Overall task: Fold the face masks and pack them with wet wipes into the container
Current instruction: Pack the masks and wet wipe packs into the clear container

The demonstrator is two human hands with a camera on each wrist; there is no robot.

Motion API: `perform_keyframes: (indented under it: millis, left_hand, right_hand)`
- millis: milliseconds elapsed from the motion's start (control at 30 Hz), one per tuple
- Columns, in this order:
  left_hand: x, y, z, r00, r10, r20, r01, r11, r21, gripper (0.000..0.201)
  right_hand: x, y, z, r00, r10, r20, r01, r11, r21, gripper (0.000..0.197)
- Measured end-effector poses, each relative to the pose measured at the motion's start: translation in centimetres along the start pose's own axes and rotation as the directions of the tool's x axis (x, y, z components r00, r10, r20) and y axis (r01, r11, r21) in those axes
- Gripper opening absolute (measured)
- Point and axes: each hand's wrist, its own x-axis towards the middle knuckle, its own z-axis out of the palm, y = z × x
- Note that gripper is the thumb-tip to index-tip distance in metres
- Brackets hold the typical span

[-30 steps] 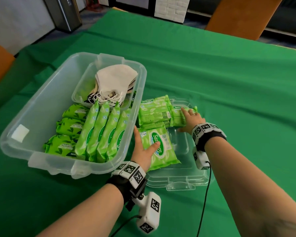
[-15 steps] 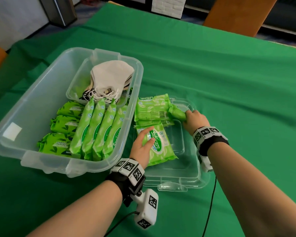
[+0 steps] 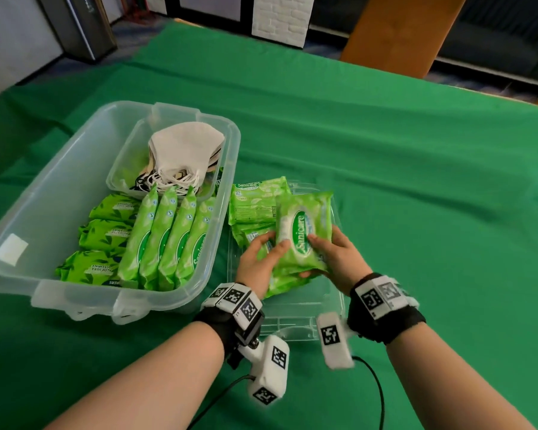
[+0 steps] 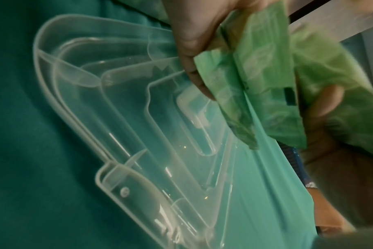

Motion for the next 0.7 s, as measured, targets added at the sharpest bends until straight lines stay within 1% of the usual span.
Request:
perform_keyframes:
  millis: [33, 67, 100, 133, 167, 200, 233, 267, 300, 333, 367, 433, 467, 500, 533, 567, 600, 633, 700]
  left_hand:
    - [-0.1, 0.0, 0.0, 1.0, 0.012, 0.007, -0.012, 1.0, 0.021, 0.022]
    - [-0.3, -0.2, -0.1, 1.0, 0.025, 0.019, -0.026, 0.998, 0.055, 0.024]
    - [-0.4, -0.3, -0.2, 0.999, 0.032, 0.029, -0.035, 0.995, 0.096, 0.028]
    - [-0.5, -0.5, -0.4, 0.999, 0.029, 0.035, -0.033, 0.991, 0.128, 0.032]
    - [-0.5, -0.7, -0.5, 0.999, 0.022, 0.036, -0.027, 0.988, 0.153, 0.035]
    - [-0.4, -1.1, -0.7, 0.999, 0.017, 0.035, -0.023, 0.983, 0.184, 0.037]
    - [-0.4, -1.3, -0.9, 0.999, 0.015, 0.041, -0.024, 0.974, 0.225, 0.036]
    - [-0.5, -1.5, -1.0, 0.999, 0.016, 0.052, -0.029, 0.962, 0.27, 0.036]
    - [-0.6, -1.7, -1.0, 0.997, 0.017, 0.07, -0.037, 0.952, 0.305, 0.036]
    - [-0.8, -1.8, -1.0, 0.996, 0.016, 0.087, -0.044, 0.943, 0.33, 0.036]
    - [-1.1, -1.8, -0.9, 0.995, 0.018, 0.102, -0.052, 0.938, 0.342, 0.037]
    - [-1.5, -1.8, -0.8, 0.991, 0.037, 0.126, -0.078, 0.939, 0.335, 0.036]
    - [-1.7, -1.7, -0.7, 0.99, 0.044, 0.132, -0.085, 0.943, 0.322, 0.035]
    - [-1.9, -1.6, -0.7, 0.99, 0.052, 0.131, -0.089, 0.951, 0.296, 0.034]
    - [-2.0, -1.5, -0.7, 0.991, 0.059, 0.122, -0.09, 0.961, 0.26, 0.033]
    - [-2.0, -1.3, -0.7, 0.992, 0.059, 0.11, -0.082, 0.972, 0.222, 0.033]
    - [-1.9, -1.2, -0.7, 0.995, 0.052, 0.09, -0.068, 0.98, 0.187, 0.035]
    - [-1.8, -1.1, -0.7, 0.996, 0.043, 0.074, -0.054, 0.986, 0.157, 0.038]
    - [-1.6, -0.9, -0.8, 0.999, 0.028, 0.046, -0.033, 0.993, 0.116, 0.043]
  right_hand:
    - [-0.1, 0.5, 0.0, 1.0, 0.011, 0.003, -0.011, 0.997, -0.078, 0.015]
    - [-0.2, 0.8, -0.2, 1.0, 0.002, -0.014, -0.005, 0.974, -0.228, 0.022]
    - [0.1, 1.1, -0.6, 0.999, -0.025, -0.039, 0.008, 0.915, -0.404, 0.036]
    - [0.3, 1.1, -1.0, 0.996, -0.071, -0.061, 0.025, 0.827, -0.561, 0.053]
    - [0.4, 0.9, -1.4, 0.987, -0.137, -0.079, 0.048, 0.736, -0.676, 0.071]
    - [0.4, 0.5, -1.7, 0.974, -0.215, -0.076, 0.089, 0.665, -0.741, 0.086]
    - [0.4, 0.1, -1.9, 0.958, -0.284, -0.045, 0.148, 0.621, -0.769, 0.096]
    - [0.4, -0.5, -1.9, 0.949, -0.314, -0.006, 0.194, 0.6, -0.776, 0.101]
    - [0.4, -1.1, -1.9, 0.953, -0.301, 0.036, 0.218, 0.597, -0.772, 0.102]
    - [0.5, -1.5, -1.8, 0.966, -0.25, 0.068, 0.208, 0.593, -0.778, 0.1]
    - [0.6, -1.8, -1.8, 0.98, -0.187, 0.074, 0.171, 0.579, -0.797, 0.098]
    - [0.7, -2.4, -1.9, 0.997, -0.075, 0.019, 0.057, 0.545, -0.836, 0.091]
    - [0.7, -2.7, -2.1, 0.999, -0.031, -0.009, 0.009, 0.55, -0.835, 0.082]
    - [0.8, -2.8, -2.5, 1.0, 0.007, -0.024, -0.023, 0.57, -0.821, 0.065]
    - [0.8, -3.0, -2.9, 0.999, 0.019, -0.033, -0.038, 0.614, -0.789, 0.042]
    - [0.7, -3.0, -3.4, 0.999, 0.003, -0.055, -0.043, 0.675, -0.737, 0.018]
    - [0.5, -3.0, -3.9, 0.995, -0.04, -0.087, -0.028, 0.744, -0.667, 0.003]
    - [0.5, -2.8, -4.5, 0.987, -0.093, -0.133, -0.006, 0.8, -0.6, 0.013]
    - [0.6, -2.2, -5.4, 0.953, -0.171, -0.248, 0.041, 0.89, -0.455, 0.021]
